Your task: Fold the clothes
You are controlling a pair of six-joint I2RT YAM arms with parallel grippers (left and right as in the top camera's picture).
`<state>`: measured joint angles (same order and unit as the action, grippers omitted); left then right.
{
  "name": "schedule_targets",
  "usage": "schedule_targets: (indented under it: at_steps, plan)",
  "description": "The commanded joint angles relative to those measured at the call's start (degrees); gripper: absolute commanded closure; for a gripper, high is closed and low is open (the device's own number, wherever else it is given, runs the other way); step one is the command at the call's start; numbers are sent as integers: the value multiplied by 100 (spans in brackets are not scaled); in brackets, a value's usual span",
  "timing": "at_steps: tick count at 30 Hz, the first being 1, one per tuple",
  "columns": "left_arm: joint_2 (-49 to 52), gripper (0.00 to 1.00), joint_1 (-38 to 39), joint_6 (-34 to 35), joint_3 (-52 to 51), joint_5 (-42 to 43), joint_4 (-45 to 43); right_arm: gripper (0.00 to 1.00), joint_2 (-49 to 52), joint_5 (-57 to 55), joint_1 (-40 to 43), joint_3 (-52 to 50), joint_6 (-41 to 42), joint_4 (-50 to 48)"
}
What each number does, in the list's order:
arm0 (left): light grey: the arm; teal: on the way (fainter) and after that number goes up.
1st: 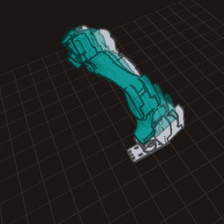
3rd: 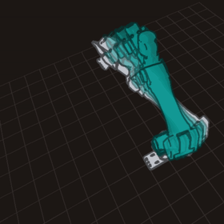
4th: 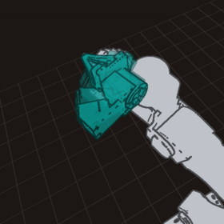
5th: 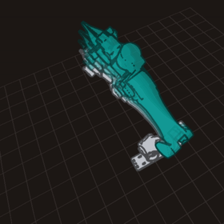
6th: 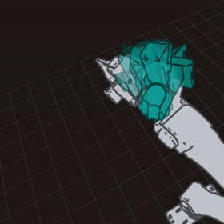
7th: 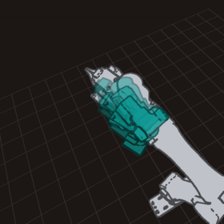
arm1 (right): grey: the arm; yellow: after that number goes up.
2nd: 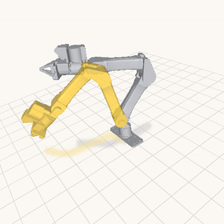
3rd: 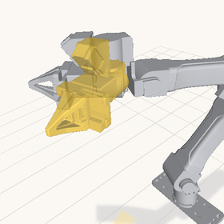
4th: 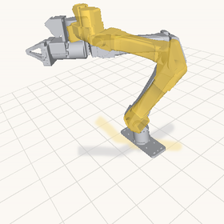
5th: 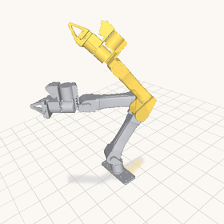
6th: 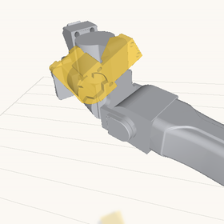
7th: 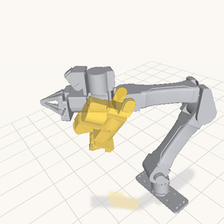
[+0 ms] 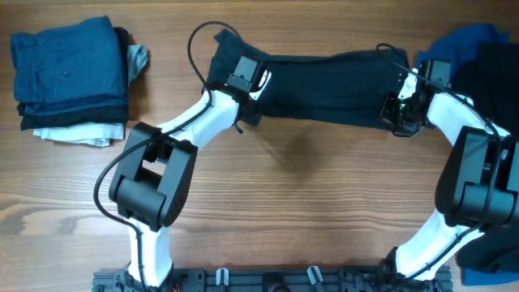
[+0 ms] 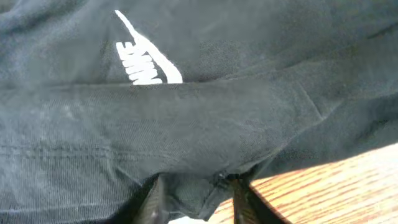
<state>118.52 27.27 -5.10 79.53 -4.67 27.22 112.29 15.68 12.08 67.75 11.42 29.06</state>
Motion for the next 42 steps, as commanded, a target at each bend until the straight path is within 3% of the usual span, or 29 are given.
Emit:
schedule_targets:
  at_steps: [1,3,8,13,20,26,31,35,42]
  plan:
    - [44,59,-11,-511,-13,-33,153,94,76,68,-13,-37,-76,-13]
    - [44,59,-11,-984,-46,-37,164,94,76,68,-13,-37,-72,-13]
    - [44,61,-15,-1104,-57,-39,35,94,76,68,-13,-37,-74,-13]
    - [68,76,-17,-1266,-57,-37,-122,95,76,66,-13,-37,-74,-9]
    - [149,62,-15,-1878,-57,-81,136,94,76,22,-13,-37,-76,-9]
    - [151,62,-22,-1963,-57,-105,166,94,76,-63,-11,-37,-74,-9]
    - [151,81,-59,-2022,-57,-125,153,94,76,-63,-13,-37,-72,-9]
    - [87,85,-59,-2013,-33,-125,61,94,76,-66,-11,-37,-74,-9]
    - [-286,83,-74,-2004,4,-254,-247,94,76,-63,-13,-37,-72,-13]
